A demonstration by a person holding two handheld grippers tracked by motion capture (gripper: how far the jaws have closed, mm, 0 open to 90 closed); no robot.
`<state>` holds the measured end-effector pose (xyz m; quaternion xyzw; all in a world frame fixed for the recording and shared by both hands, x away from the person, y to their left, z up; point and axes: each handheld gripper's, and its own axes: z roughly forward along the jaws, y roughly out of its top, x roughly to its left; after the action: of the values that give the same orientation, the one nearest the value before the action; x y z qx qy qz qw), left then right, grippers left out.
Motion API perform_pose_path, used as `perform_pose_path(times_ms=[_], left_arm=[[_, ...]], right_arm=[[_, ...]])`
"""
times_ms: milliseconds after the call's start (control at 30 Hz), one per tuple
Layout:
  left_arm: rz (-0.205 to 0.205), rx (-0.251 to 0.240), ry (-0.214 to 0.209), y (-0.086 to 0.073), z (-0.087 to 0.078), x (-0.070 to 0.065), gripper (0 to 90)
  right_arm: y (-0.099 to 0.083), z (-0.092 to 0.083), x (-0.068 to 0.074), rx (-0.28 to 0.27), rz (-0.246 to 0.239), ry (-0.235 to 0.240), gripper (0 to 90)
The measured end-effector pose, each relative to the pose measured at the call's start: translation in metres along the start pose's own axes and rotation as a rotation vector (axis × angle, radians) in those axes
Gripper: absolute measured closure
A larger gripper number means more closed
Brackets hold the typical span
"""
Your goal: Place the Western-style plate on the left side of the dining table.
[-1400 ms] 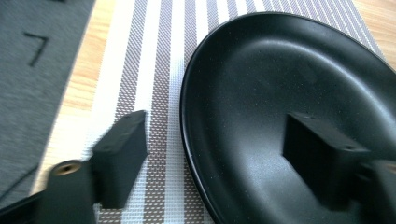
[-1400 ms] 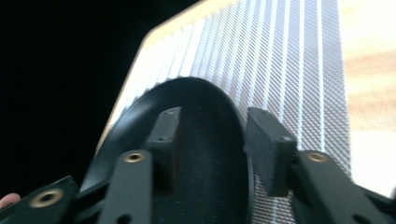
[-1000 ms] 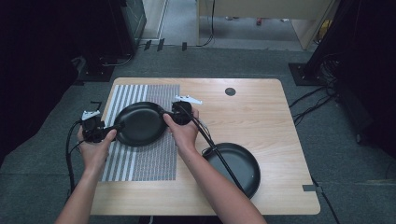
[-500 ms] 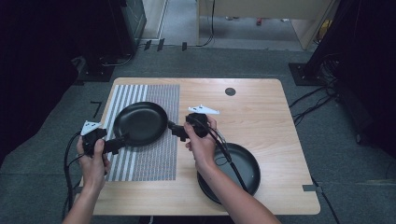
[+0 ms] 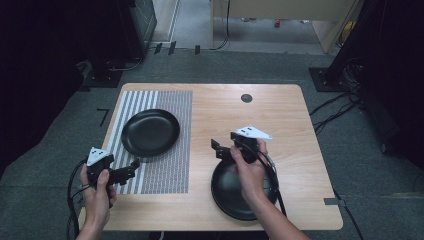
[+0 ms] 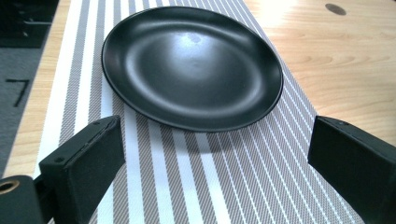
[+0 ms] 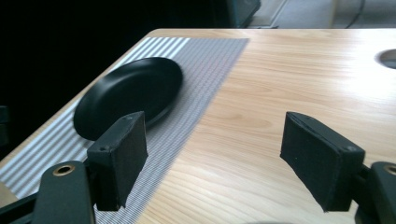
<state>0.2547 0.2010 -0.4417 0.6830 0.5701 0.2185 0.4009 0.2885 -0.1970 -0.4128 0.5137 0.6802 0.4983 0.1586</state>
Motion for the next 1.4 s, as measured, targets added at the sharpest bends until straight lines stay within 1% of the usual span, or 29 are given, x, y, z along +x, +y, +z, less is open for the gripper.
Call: perform_pose_path(times_ms=[33,100,133,167,333,433,500,567,633,667,767,867,933,1067,1167,1300,1400], left_arm=[[-0.004,-0.001,0.005,-0.003,-0.001,0.000,3.6],[0.005,0.003,0.020,-0.010,-0.001,0.000,3.6],[0.009,0.006,0.028,-0.013,-0.001,0.000,3.7],[0.004,0.010,0.029,-0.017,-0.001,0.001,3.7],[-0.005,0.014,0.033,-0.034,-0.005,0.002,3.6],[0.003,0.015,0.044,-0.046,-0.005,0.001,3.6],[0.002,0.017,0.054,-0.053,-0.004,0.002,3.6],[0.000,0.023,0.062,-0.059,-0.004,0.004,3.6],[0.003,0.028,0.082,-0.064,-0.003,0.008,3.6],[0.006,0.030,0.088,-0.066,-0.003,0.009,3.6],[0.021,0.033,0.117,-0.070,-0.004,0.015,3.6],[0.008,0.035,0.128,-0.073,-0.005,0.021,3.6],[0.018,0.043,0.147,-0.076,-0.005,0.025,3.6],[0.028,0.060,0.170,-0.081,-0.005,0.029,3.6],[0.035,0.077,0.193,-0.083,-0.005,0.032,3.6],[0.032,0.100,0.197,-0.086,-0.002,0.036,3.3],[0.032,0.110,0.191,-0.087,-0.001,0.037,2.4]], right_arm=[[-0.002,-0.005,-0.005,-0.006,0.002,-0.009,22.4],[-0.007,-0.017,-0.014,-0.022,0.000,-0.044,22.9],[-0.009,-0.021,-0.017,-0.024,-0.004,-0.052,22.9],[-0.012,-0.026,-0.021,-0.025,-0.006,-0.062,22.9],[-0.028,-0.047,-0.042,-0.018,-0.006,-0.101,23.0],[-0.039,-0.057,-0.057,-0.003,-0.011,-0.127,23.0],[-0.047,-0.063,-0.067,0.000,-0.003,-0.151,23.1],[-0.055,-0.070,-0.078,0.005,-0.005,-0.184,23.1],[-0.064,-0.077,-0.090,0.009,-0.005,-0.217,23.3],[-0.069,-0.082,-0.096,0.011,0.004,-0.231,23.4],[-0.079,-0.093,-0.110,0.013,0.028,-0.252,23.8],[-0.090,-0.105,-0.122,0.015,0.052,-0.277,23.9],[-0.096,-0.112,-0.130,0.015,0.067,-0.291,24.0],[-0.105,-0.125,-0.143,0.026,0.080,-0.319,24.0],[-0.112,-0.131,-0.151,0.041,0.076,-0.339,24.0],[-0.121,-0.137,-0.160,0.051,0.094,-0.353,24.0],[-0.127,-0.141,-0.168,0.064,0.097,-0.379,24.1]])
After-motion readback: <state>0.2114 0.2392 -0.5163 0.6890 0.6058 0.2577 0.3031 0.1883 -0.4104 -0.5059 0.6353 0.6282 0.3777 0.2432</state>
